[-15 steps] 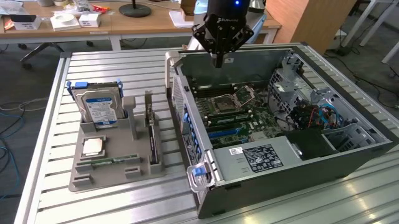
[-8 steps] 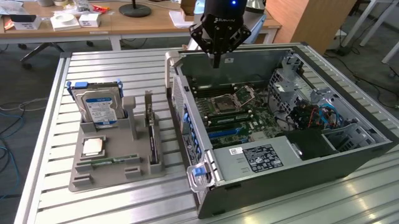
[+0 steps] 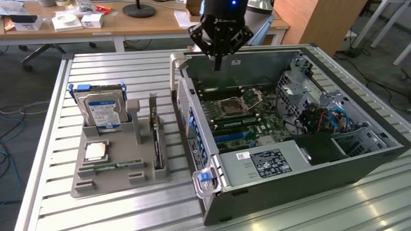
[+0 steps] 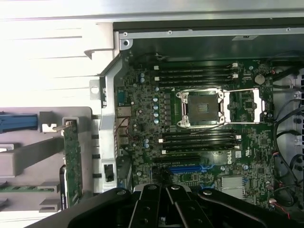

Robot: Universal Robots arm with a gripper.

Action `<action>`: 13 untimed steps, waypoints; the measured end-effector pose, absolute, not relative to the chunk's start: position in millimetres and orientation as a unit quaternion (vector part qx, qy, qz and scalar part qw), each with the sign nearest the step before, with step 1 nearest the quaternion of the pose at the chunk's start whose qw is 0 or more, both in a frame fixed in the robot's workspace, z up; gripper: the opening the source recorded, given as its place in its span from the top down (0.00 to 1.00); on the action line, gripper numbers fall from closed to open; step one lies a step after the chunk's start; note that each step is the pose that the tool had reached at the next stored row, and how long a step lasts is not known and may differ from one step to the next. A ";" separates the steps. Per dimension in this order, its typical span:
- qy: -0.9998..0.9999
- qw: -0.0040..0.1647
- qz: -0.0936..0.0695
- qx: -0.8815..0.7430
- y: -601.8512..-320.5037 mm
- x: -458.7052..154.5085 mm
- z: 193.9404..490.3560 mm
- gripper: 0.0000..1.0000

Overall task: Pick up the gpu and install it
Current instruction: 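Reach for the gpu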

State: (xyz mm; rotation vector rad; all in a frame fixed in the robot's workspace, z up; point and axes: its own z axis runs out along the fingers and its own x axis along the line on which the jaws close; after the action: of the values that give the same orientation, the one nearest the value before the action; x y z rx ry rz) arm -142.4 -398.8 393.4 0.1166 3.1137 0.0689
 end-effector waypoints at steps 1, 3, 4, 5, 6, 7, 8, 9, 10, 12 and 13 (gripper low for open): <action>0.999 0.012 0.022 0.037 -398.9 -143.8 393.4 0.90; 0.999 0.012 0.022 0.037 -398.8 -146.4 393.4 0.90; 0.999 0.012 0.022 0.037 -398.8 -147.5 393.4 0.90; 0.999 0.012 0.022 0.037 -398.9 -148.6 393.4 0.90; 0.999 0.012 0.022 0.037 -398.9 -149.7 393.4 0.90; 0.999 0.012 0.022 0.037 -398.9 -150.6 393.4 0.90; 0.999 0.012 0.022 0.037 -398.9 -152.6 393.4 0.90; 0.999 0.012 0.022 0.037 -398.9 -153.6 393.4 0.90; 0.999 0.012 0.022 0.037 -398.9 -154.7 393.4 0.90; 0.999 0.013 0.022 0.037 -398.8 -156.7 393.4 0.90; 0.999 0.012 0.022 0.037 -398.8 -157.8 393.4 0.90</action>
State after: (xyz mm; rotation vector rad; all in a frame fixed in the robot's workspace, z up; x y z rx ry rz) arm -157.8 -398.8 393.4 0.1167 3.1137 0.0689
